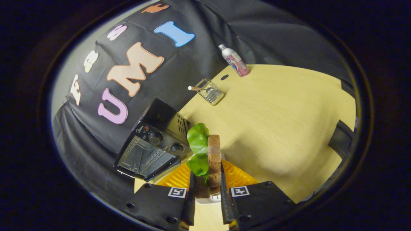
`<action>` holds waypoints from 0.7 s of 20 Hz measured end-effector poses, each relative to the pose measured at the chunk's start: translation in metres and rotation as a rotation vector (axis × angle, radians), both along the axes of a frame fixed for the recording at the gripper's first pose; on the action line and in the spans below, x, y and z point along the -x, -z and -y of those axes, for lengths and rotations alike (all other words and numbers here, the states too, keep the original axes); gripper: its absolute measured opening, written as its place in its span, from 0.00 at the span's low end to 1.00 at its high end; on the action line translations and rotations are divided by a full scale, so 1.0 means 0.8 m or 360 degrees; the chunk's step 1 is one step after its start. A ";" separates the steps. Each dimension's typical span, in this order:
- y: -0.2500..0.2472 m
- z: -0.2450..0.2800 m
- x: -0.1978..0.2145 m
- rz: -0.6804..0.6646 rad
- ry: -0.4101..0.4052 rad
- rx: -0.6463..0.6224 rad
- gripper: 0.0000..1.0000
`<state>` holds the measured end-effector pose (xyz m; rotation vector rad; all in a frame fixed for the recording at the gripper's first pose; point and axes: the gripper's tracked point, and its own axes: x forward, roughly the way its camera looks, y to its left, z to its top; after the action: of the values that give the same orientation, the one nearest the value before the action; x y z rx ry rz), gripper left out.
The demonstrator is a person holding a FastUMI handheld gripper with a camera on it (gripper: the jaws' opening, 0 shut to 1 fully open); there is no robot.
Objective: Open the toaster oven, put the food inside, and close the toaster oven door.
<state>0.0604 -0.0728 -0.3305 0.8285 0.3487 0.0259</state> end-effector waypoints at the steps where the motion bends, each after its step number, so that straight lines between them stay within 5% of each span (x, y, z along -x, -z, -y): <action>1: -0.011 -0.001 0.004 0.0020 0.0011 -0.0010 0.35; 4: -0.051 0.001 0.012 0.0110 0.0122 -0.0138 0.35; 9: -0.095 -0.029 0.027 0.0286 0.0382 -0.0634 0.35; 14: -0.082 -0.106 0.020 0.0236 0.0427 -0.0855 0.35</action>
<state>0.0444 0.0120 -0.2651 1.3919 0.0839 -0.0724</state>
